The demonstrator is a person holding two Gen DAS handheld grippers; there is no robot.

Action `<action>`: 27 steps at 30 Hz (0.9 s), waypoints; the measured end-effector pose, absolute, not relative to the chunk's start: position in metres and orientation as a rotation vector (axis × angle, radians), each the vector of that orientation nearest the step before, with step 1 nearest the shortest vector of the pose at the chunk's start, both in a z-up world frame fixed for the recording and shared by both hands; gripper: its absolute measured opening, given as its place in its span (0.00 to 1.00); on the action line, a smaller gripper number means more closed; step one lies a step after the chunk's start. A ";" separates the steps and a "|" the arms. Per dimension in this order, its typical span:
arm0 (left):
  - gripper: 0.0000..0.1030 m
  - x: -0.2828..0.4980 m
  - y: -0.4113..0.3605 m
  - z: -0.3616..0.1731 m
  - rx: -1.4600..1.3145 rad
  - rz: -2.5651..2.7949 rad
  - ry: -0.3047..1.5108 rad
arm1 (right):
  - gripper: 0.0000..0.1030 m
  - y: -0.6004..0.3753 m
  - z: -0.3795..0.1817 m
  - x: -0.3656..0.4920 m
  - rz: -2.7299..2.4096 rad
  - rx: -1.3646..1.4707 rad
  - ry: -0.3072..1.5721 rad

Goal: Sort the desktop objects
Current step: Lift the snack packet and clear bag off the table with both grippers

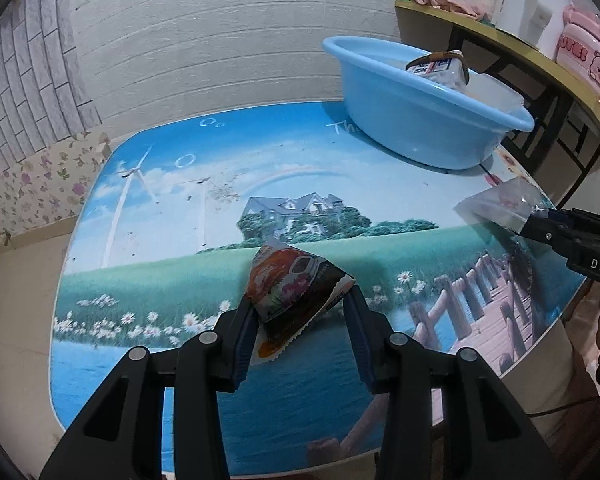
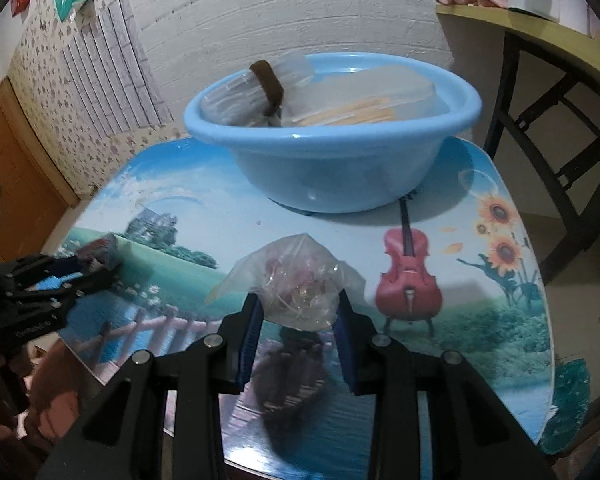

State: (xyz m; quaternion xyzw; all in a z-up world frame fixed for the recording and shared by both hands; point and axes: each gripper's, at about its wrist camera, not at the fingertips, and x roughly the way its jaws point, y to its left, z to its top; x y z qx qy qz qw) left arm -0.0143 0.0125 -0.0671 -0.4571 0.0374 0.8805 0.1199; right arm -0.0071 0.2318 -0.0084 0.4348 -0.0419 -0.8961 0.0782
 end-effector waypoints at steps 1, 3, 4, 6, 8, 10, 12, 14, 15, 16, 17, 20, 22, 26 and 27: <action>0.40 -0.015 0.012 -0.068 -1.342 2.576 0.108 | 0.32 0.233 -0.010 -0.008 -2.688 1.313 -0.120; 0.41 -0.015 0.010 -0.070 -1.352 2.581 0.105 | 0.32 0.235 -0.013 -0.009 -2.680 1.330 -0.136; 0.41 -0.015 0.011 -0.070 -1.350 2.583 0.109 | 0.32 0.236 -0.015 -0.008 -2.676 1.333 -0.141; 0.41 -0.014 0.012 -0.070 -1.346 2.585 0.121 | 0.33 0.235 -0.015 -0.007 -2.672 1.330 -0.136; 0.41 -0.015 0.013 -0.071 -1.345 2.585 0.127 | 0.33 0.235 -0.015 -0.007 -2.666 1.330 -0.137; 0.42 -0.014 0.013 -0.072 -1.341 2.587 0.128 | 0.35 0.235 -0.016 -0.006 -2.667 1.332 -0.144; 0.43 -0.015 0.013 -0.072 -1.337 2.588 0.124 | 0.35 0.236 -0.016 -0.006 -2.667 1.331 -0.150; 0.48 -0.016 0.012 -0.074 -1.342 2.589 0.117 | 0.36 0.237 -0.016 -0.006 -2.665 1.323 -0.162; 0.52 -0.016 0.012 -0.076 -1.349 2.588 0.111 | 0.39 0.238 -0.015 -0.006 -2.666 1.319 -0.167; 0.62 -0.017 0.011 -0.078 -1.357 2.586 0.102 | 0.44 0.239 -0.015 -0.005 -2.667 1.315 -0.171; 0.69 -0.016 0.010 -0.078 -1.351 2.593 0.099 | 0.47 0.241 -0.015 -0.004 -2.669 1.304 -0.176; 0.91 -0.018 0.009 -0.083 -1.360 2.587 0.075 | 0.55 0.244 -0.013 0.000 -2.668 1.260 -0.180; 1.00 -0.018 0.009 -0.086 -1.364 2.598 0.098 | 0.56 0.244 -0.012 0.002 -2.673 1.247 -0.172; 1.00 -0.021 0.009 -0.089 -1.359 2.614 0.116 | 0.57 0.243 -0.014 -0.002 -2.679 1.257 -0.172; 1.00 -0.021 0.009 -0.089 -1.357 2.617 0.116 | 0.57 0.242 -0.014 -0.003 -2.680 1.256 -0.165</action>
